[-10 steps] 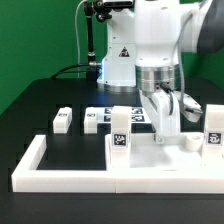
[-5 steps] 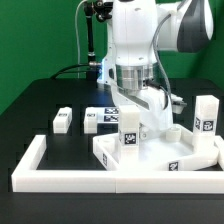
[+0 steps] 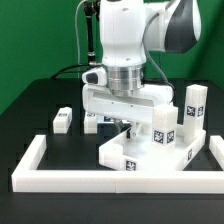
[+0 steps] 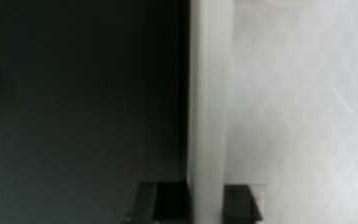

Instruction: Assemble desk

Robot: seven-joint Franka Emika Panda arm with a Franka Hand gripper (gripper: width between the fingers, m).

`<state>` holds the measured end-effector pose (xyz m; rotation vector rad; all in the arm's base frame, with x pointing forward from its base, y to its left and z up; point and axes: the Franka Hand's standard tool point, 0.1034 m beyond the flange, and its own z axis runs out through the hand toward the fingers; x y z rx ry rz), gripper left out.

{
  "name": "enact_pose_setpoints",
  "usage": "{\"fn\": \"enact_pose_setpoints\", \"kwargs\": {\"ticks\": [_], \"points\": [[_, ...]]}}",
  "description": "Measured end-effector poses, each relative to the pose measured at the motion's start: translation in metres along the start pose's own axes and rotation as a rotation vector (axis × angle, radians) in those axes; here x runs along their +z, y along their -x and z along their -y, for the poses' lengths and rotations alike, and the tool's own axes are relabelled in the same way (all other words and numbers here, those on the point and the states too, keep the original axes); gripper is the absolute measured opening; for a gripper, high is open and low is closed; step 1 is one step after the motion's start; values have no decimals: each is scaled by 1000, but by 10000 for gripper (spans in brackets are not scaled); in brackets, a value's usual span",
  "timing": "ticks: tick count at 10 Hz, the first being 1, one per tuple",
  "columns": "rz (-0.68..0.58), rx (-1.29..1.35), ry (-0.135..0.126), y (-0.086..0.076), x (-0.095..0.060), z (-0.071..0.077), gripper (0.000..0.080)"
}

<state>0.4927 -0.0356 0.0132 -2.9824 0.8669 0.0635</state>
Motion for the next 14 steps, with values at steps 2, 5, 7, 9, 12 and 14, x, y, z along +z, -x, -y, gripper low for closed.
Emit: {"fn": "enact_pose_setpoints", "kwargs": {"ticks": [2,5,7,9,12,14], "points": [[2,-126,7,0,0,-2,63],[-7,-420,21,-12,-2,0,63],[-26,-626,24,-21,0,-1,63],[-21,-772,39,-23,0,-4,63],[-28,-1067,54,-39,-4,-3,63],[-41,-1250,67,-57,-13,23,63]]}}
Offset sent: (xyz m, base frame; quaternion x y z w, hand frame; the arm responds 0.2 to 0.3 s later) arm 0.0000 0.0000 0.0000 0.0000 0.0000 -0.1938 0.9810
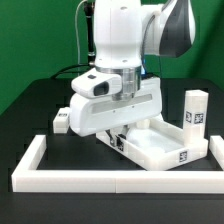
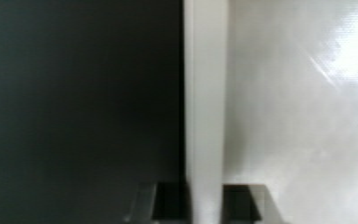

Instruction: Assemble desk

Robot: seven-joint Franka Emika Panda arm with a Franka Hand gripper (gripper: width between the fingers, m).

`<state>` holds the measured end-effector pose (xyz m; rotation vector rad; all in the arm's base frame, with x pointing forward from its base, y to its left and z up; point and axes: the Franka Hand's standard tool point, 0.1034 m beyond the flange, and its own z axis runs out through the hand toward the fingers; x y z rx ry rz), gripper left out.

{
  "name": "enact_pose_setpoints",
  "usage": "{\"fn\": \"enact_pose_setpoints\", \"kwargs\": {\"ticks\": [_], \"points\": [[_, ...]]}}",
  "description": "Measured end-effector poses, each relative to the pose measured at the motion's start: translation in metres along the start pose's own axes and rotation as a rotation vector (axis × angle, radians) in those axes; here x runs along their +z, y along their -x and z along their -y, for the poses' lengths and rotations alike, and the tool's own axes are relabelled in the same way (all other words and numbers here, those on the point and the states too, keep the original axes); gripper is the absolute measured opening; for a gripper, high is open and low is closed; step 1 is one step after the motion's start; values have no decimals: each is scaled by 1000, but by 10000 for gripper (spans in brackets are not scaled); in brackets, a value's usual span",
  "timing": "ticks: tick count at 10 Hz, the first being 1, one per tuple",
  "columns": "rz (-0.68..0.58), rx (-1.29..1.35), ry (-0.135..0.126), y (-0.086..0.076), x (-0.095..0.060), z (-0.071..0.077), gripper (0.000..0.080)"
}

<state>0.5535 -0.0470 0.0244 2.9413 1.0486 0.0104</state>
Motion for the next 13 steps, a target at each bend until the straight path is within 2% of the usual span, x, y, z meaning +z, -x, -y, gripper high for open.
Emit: {"fn": "enact_pose_setpoints", "kwargs": {"ticks": [3,4,6,7,8,9,10,13], "points": [[25,-214,17,4,0,-5,63],[34,-278,25,0,-1,-4,63],[32,-536,62,-40,-1,-4,63],[25,-589,71,-58,-1,-6,63],[17,-681,87,-68,-2,-6,63],[-3,-683,120,-62,0,-5,63],[11,-685,102,-57,1,-3,64],[14,-681,104,-57,1,-5,64]]}}
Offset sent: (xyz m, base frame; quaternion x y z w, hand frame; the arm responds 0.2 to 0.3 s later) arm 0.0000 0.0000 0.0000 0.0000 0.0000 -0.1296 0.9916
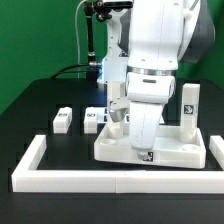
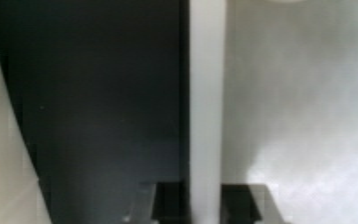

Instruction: Assemble desk

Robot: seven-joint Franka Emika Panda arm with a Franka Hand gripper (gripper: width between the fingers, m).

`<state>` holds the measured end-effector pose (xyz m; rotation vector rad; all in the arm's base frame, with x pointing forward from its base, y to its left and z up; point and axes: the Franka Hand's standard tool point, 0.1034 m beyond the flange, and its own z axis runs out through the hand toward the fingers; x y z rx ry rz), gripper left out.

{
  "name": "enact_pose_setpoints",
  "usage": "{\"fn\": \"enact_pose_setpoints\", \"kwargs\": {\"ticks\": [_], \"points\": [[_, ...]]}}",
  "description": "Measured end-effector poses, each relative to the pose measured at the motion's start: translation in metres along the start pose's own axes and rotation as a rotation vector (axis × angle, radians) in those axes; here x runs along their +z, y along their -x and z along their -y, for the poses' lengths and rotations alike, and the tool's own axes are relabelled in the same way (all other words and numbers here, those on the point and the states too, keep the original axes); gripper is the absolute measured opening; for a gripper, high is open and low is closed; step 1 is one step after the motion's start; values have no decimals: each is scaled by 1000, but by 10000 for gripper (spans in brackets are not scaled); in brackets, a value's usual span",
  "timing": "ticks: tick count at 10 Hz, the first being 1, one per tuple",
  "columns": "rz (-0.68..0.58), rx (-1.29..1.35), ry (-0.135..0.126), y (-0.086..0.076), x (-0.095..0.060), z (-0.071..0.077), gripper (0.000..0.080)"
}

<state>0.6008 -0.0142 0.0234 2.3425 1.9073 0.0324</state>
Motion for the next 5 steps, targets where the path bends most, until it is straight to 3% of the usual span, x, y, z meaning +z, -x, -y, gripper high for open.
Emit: {"fn": "enact_pose_setpoints", "kwargs": {"ticks": [3,5], "points": [[-22,-53,26,-28,-5,-12,64],[-14,-85,28,-37,-7,-25,64]]}}
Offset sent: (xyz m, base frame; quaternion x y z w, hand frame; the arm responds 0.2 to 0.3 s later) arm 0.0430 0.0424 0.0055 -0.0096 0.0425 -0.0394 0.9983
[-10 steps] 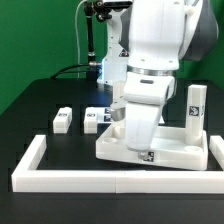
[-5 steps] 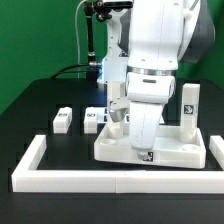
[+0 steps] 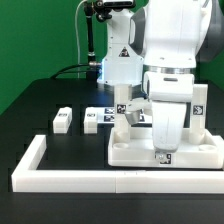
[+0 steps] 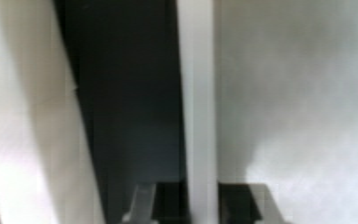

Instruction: Assemble desk

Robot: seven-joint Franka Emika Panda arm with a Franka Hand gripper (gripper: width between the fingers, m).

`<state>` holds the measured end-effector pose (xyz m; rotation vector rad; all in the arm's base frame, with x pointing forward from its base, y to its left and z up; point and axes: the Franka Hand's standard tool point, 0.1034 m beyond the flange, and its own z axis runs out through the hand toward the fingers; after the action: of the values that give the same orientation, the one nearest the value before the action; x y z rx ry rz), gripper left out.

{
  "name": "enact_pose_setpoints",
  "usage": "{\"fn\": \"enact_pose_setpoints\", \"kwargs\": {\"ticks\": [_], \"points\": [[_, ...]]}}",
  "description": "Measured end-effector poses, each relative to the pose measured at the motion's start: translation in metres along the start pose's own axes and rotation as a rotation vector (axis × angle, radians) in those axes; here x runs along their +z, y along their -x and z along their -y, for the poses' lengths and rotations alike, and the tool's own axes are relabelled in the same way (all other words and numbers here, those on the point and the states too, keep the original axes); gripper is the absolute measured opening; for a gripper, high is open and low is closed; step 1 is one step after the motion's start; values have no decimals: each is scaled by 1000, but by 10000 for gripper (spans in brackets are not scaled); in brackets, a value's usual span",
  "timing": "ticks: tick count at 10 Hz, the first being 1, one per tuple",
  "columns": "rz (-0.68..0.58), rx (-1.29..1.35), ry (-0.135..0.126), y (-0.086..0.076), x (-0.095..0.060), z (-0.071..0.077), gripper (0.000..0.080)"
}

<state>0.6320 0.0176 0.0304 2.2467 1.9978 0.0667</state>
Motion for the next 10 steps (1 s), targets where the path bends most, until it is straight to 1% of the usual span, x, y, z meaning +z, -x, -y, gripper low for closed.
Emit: {"fn": "enact_pose_setpoints", "kwargs": {"ticks": [1,2,3,4,6,7,9,10], "points": [[7,-15,4,-1,0,-6,64],[14,-21,-11,-1,2,-13,64],[22,-29,-10,-3,2,-25,64],[31,-31,-17,-3,3,-30,64],[44,-28,-48,-3,4,-31,64],[47,-11,-57,-3,4,-31,64],[42,-11,-37,-2,4,-30,64],[43,-11,-40,-2,4,-29,64]]}}
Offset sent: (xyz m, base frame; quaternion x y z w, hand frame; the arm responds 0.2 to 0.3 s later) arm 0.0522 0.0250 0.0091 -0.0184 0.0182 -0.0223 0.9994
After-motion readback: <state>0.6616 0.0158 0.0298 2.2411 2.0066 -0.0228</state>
